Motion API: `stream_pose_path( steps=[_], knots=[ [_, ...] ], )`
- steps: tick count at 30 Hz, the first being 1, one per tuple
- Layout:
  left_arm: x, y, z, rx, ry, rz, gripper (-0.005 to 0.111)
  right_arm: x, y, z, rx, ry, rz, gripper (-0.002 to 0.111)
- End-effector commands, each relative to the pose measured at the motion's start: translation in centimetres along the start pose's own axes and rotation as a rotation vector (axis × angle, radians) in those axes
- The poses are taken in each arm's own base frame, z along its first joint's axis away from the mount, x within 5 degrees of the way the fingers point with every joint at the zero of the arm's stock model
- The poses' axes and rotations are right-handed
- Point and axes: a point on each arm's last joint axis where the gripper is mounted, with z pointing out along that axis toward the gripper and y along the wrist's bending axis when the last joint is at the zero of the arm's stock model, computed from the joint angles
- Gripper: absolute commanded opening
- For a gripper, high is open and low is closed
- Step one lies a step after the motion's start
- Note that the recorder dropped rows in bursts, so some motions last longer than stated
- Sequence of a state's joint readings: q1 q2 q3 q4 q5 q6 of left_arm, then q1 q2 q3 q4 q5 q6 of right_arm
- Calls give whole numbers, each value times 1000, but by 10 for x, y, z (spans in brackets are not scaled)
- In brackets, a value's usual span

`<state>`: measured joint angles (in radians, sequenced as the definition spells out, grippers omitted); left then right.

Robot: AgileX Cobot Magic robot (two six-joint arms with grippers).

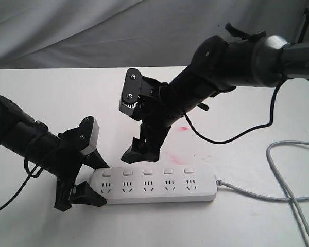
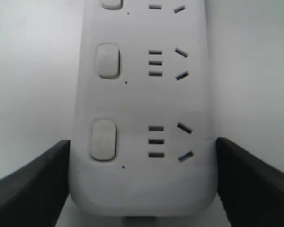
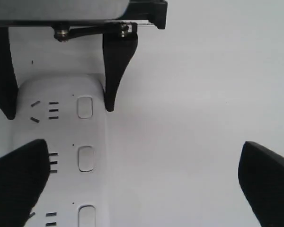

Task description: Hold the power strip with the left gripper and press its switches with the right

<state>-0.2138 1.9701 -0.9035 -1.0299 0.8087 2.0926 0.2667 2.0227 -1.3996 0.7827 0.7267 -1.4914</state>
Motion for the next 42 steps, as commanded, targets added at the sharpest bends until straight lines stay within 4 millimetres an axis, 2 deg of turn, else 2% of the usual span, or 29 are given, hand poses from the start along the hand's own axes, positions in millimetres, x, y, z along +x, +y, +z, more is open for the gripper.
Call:
stream_pose_path(
  steps=[1,14,21,25,30,35,42],
  knots=[
    [-1,-2,1,2,-3,-1,0,1,-1,10,-8,-40,2,105],
    [-1,-2,1,2,-3,-1,0,0,-7,26,18,-152,-21,105],
    [-1,-2,1,2,-3,-1,0,-9,5,38,-9,-163,-69,105],
    [-1,-2,1,2,-3,-1,0,-17,10,47,36,-151,-106,105],
    [-1,-2,1,2,-3,-1,0,-16,8,53,47,-145,-104,105],
    [-1,-2,1,2,-3,-1,0,-8,3,68,49,-125,-89,105],
    [-1,-2,1,2,-3,-1,0,-6,3,68,39,-114,-99,105]
  ],
)
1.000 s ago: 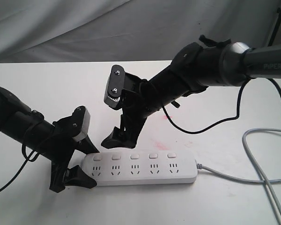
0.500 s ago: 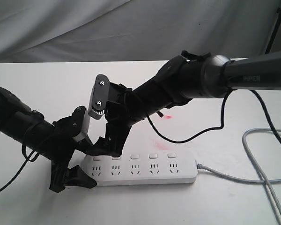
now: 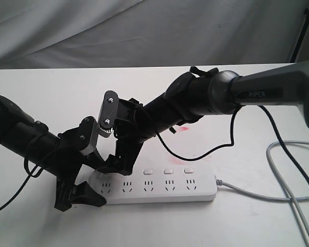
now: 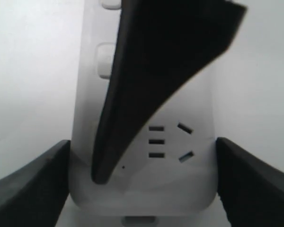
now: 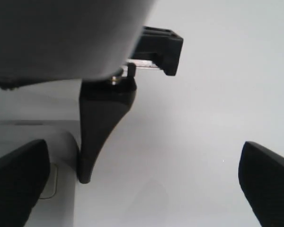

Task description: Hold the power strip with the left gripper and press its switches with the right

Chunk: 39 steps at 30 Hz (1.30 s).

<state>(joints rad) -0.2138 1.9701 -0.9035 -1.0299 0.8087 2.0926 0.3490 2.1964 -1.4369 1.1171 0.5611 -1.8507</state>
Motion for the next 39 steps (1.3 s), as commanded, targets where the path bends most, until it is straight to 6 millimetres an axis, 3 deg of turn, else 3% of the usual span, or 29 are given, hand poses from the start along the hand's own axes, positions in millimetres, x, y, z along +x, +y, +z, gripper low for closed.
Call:
stream_pose_path(
  steps=[1,39],
  knots=[
    [-1,-2,1,2,-3,-1,0,-2,-1,-2,-3,2,-17,105],
    [-1,-2,1,2,-3,-1,0,15,3,8,-41,112,-102,105]
  ],
)
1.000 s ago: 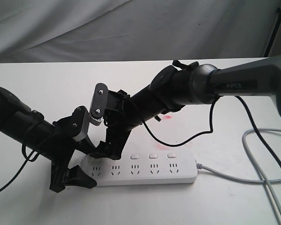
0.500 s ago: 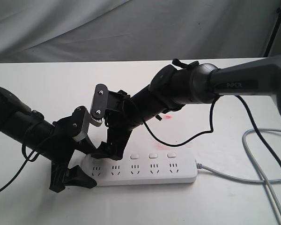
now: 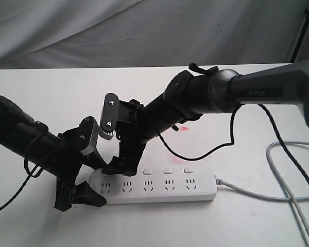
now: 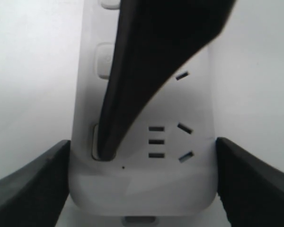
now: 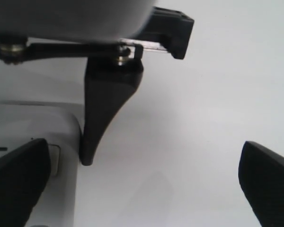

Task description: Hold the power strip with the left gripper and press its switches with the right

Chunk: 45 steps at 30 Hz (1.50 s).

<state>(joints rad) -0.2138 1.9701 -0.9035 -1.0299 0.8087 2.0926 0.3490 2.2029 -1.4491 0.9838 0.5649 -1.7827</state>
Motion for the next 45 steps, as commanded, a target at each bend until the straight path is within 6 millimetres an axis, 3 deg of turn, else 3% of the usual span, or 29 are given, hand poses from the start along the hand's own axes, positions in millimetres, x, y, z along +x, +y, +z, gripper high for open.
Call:
stream_pose_path(
  steps=[1,15,45],
  knots=[
    [-1,-2,1,2,-3,-1,0,10,3,7,-23,47,-55,105],
    [-1,-2,1,2,-3,-1,0,3,12,15,-29,59,-103,105],
    [-1,-2,1,2,-3,-1,0,13,7,18,15,135,-149,105]
  ],
)
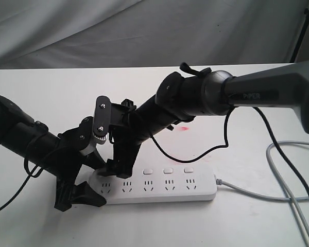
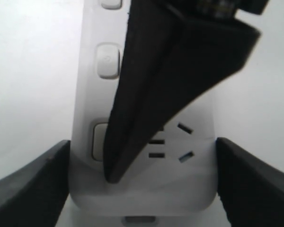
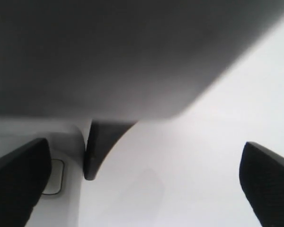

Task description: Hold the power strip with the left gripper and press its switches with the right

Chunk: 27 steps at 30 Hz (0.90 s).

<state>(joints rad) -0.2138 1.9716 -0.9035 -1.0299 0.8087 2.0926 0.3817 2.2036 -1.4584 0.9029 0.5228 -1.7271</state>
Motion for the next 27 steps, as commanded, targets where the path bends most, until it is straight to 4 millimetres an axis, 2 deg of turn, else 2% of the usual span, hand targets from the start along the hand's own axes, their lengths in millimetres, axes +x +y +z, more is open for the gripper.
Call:
stream_pose_path(
  steps=[1,13,22,27],
  knots=[
    [-2,-2,1,1,-3,0,0,20,4,14,-5,96,-108,105],
    [-2,-2,1,1,-3,0,0,16,5,12,-18,69,-54,105],
    [-2,-2,1,1,-3,0,0,-10,3,-16,-31,-31,-8,105],
    [-2,-2,1,1,-3,0,0,-18,2,-26,-21,-49,41,105]
  ],
)
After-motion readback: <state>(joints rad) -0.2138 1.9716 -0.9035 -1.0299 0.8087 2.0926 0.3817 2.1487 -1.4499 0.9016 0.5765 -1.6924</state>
